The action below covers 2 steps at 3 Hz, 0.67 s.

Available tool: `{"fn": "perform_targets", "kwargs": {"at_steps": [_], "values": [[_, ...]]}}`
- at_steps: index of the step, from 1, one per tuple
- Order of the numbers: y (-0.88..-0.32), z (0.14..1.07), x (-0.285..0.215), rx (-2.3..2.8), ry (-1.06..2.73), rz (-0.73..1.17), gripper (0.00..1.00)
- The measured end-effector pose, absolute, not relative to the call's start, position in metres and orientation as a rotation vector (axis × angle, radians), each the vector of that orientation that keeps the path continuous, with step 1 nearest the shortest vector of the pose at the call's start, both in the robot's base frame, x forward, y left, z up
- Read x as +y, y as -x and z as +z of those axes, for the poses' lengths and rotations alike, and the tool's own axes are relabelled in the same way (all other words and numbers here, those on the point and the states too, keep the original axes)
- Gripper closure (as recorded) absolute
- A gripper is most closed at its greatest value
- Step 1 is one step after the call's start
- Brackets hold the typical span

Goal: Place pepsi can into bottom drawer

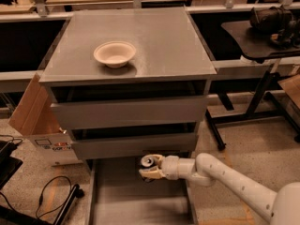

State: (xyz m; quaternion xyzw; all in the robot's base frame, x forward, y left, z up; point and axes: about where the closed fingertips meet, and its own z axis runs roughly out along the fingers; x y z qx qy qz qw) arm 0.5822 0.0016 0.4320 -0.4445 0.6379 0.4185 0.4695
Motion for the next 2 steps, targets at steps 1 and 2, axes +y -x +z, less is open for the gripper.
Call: {"fn": "perform_targets", "kwargs": {"at_steps": [1, 2], "values": [[-0.577, 0.372, 0.044, 1.554, 1.119, 1.096, 1.0], [-0.565, 0.315, 0.071, 1.585, 1.12, 1.158, 1.0]]}}
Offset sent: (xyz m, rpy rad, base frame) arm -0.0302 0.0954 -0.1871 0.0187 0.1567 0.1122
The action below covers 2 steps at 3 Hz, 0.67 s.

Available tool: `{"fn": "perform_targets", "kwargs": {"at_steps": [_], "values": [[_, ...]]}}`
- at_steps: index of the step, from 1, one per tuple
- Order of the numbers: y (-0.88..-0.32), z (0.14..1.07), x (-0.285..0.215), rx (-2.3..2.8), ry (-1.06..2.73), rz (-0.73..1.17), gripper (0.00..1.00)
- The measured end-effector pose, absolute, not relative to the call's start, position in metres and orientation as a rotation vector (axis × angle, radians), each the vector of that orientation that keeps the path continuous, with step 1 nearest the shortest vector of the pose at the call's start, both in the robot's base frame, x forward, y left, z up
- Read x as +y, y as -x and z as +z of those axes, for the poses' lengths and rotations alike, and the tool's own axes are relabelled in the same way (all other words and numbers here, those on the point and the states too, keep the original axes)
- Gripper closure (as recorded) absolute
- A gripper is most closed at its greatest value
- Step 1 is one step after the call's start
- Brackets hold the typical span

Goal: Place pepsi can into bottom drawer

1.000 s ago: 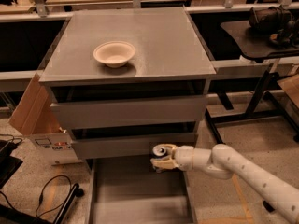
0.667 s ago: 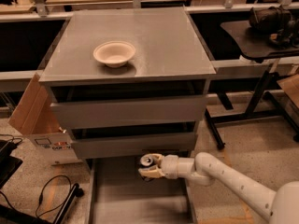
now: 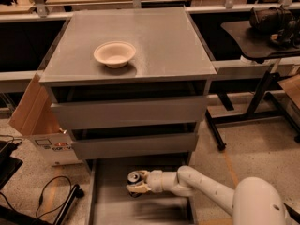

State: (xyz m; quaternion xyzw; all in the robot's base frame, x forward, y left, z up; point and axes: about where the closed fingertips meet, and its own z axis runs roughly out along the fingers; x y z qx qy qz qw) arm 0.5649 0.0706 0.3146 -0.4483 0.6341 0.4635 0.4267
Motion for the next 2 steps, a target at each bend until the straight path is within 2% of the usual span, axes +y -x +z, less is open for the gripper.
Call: {"fn": "perform_targets", "kwargs": {"at_steps": [2], "values": [[-0.529, 0.222, 0.101, 1.672, 1.055, 1.252, 1.0]]}}
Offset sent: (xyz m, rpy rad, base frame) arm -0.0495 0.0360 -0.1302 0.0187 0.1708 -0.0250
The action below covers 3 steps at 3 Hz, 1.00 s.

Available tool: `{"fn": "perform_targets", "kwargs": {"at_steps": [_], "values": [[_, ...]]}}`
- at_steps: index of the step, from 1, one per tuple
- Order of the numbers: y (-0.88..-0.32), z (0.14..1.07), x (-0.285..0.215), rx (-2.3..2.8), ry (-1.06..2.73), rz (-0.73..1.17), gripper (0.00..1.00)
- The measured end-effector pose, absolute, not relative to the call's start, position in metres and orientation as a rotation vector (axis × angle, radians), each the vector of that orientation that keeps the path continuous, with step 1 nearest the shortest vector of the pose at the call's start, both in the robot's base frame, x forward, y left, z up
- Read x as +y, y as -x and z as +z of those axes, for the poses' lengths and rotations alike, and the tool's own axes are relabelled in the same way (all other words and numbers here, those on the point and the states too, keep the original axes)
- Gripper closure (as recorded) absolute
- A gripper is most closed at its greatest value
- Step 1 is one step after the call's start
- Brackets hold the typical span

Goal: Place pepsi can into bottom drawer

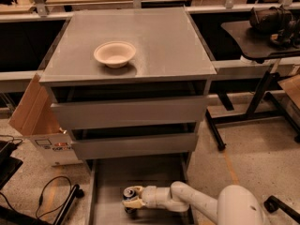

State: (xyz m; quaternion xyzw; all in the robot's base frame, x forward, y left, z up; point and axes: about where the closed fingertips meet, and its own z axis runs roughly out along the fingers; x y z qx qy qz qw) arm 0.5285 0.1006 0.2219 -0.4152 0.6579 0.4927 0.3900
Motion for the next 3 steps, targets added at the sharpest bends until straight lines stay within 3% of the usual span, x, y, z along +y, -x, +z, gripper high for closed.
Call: {"fn": "perform_targets", "kwargs": {"at_steps": [2, 3], "values": [[-0.542, 0.201, 0.102, 1.611, 1.0, 1.167, 1.0], [-0.544, 0.202, 0.104, 1.602, 1.001, 1.162, 0.84]]}}
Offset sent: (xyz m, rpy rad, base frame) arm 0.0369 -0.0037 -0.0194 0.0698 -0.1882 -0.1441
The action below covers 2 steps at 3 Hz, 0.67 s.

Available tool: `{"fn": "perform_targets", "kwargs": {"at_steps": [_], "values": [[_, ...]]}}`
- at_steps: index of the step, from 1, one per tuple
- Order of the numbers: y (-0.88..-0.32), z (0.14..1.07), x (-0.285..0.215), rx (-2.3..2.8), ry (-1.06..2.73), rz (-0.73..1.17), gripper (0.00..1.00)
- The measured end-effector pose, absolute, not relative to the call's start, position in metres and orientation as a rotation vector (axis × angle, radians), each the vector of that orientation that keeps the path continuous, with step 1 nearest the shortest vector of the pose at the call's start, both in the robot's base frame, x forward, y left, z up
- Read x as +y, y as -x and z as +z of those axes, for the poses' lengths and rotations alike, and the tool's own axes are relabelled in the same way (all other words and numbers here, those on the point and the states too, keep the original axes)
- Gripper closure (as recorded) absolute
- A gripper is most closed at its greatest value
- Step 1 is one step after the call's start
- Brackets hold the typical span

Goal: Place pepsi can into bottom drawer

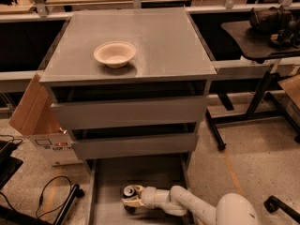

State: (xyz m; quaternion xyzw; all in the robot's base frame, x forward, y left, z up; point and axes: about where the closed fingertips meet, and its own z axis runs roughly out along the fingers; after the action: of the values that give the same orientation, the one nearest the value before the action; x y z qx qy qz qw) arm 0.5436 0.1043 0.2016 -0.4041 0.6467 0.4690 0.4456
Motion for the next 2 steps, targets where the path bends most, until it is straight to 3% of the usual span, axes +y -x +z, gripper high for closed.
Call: {"fn": "perform_targets", "kwargs": {"at_steps": [2], "values": [[-0.5419, 0.202, 0.1088, 1.599, 1.003, 1.169, 0.38]]}}
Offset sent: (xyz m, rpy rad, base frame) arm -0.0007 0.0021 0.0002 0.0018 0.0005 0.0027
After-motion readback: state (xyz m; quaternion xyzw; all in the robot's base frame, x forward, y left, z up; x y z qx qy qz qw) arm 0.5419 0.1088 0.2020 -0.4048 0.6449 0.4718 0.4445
